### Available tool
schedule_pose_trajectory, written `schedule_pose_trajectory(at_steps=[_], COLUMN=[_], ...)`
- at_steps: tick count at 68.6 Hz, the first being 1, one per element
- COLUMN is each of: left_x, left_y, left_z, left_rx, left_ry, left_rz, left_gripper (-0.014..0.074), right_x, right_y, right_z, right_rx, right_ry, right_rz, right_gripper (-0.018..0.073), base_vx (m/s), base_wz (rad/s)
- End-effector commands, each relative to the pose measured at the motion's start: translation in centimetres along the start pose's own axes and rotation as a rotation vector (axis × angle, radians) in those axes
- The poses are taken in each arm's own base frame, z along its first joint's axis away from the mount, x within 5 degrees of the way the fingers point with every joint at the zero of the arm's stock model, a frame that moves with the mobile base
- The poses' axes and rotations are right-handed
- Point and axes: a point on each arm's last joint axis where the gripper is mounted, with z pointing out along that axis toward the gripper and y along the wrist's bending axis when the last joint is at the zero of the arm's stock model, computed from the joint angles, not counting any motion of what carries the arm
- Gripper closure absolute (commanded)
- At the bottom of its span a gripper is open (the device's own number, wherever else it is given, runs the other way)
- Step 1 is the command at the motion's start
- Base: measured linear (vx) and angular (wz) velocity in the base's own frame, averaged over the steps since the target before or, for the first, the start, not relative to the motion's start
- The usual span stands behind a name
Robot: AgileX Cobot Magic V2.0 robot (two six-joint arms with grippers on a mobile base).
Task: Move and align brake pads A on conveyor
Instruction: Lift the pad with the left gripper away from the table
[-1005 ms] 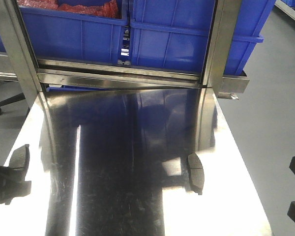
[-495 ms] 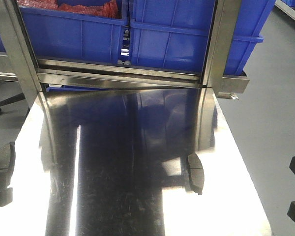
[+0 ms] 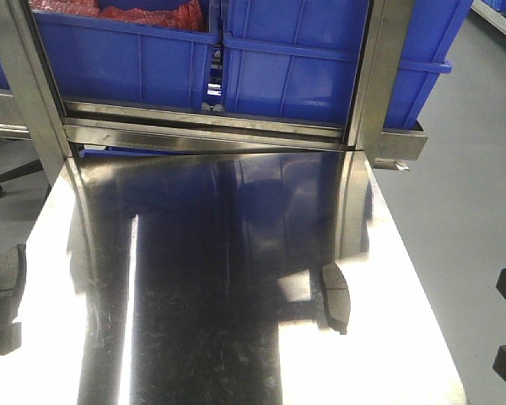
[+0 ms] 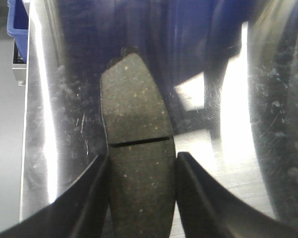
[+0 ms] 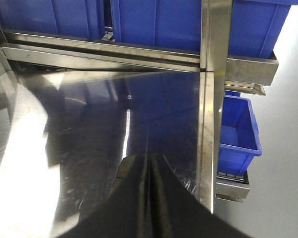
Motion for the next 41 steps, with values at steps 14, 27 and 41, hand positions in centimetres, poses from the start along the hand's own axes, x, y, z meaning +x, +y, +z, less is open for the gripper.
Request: schedule_pose_trajectory(at_steps=[14, 27, 41], left_x=[-1.47, -1.47, -1.47], left_y=[-0.44, -0.44, -0.44], left_z=[-0.76, -0.76, -0.76], left_rx=[0.036, 0.036, 0.036], left_ry=[-0.109, -0.109, -0.109], left_rz=[-0.001, -0.001, -0.001], left_gripper=[0.0521, 0.0521, 0.0521], right_x=[-1.54, -1.56, -1.50], right_y=[0.02, -0.01, 0.00], right_z=[-0.28, -0.28, -0.28], right_rx=[0.006, 0.010, 0.008], right_ry=[-0.099, -0.101, -0.094], right_rz=[-0.014, -0.027, -0.023], right_gripper=[0.0530, 0.0241, -0.0111], base_vx=[0.00, 0.00, 0.00], base_wz=[0.00, 0.00, 0.00])
